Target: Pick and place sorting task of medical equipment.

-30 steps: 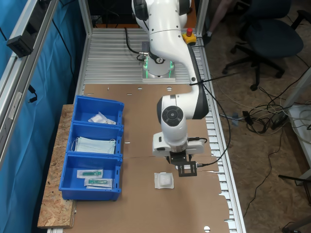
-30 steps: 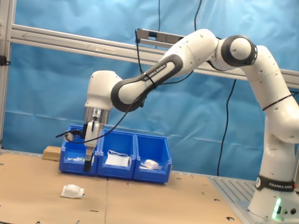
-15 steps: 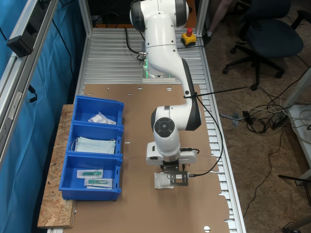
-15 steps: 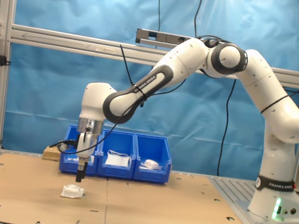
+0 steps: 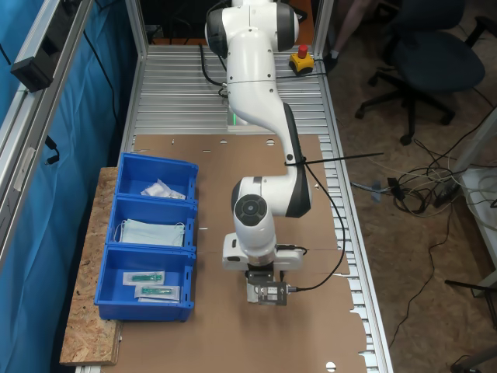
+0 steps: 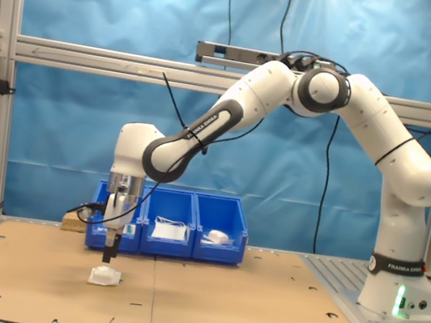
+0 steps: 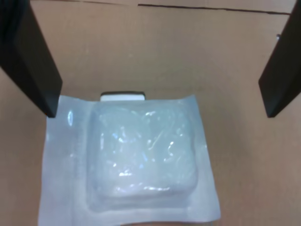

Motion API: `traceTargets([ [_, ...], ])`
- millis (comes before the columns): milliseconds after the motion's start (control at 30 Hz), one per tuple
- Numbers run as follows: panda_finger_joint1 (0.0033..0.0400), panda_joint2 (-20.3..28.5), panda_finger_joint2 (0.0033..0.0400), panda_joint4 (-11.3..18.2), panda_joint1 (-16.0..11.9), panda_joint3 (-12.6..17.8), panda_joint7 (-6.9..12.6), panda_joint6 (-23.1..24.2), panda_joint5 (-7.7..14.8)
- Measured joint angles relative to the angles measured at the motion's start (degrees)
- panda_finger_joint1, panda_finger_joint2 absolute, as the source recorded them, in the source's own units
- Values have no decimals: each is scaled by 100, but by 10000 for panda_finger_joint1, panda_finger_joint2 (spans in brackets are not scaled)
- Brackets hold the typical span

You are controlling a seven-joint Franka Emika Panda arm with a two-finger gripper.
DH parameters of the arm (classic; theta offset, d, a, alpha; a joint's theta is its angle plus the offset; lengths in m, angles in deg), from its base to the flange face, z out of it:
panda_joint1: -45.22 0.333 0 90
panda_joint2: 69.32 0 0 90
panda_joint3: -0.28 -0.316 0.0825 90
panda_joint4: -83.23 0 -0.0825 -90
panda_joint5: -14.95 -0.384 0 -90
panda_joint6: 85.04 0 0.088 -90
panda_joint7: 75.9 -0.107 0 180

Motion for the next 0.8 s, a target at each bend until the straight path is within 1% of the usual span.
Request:
traceTargets([
  [300, 400, -210, 400, -222, -5, 18, 0, 98, 0],
  [800, 400, -434, 400, -292, 10, 6, 0, 195, 0],
])
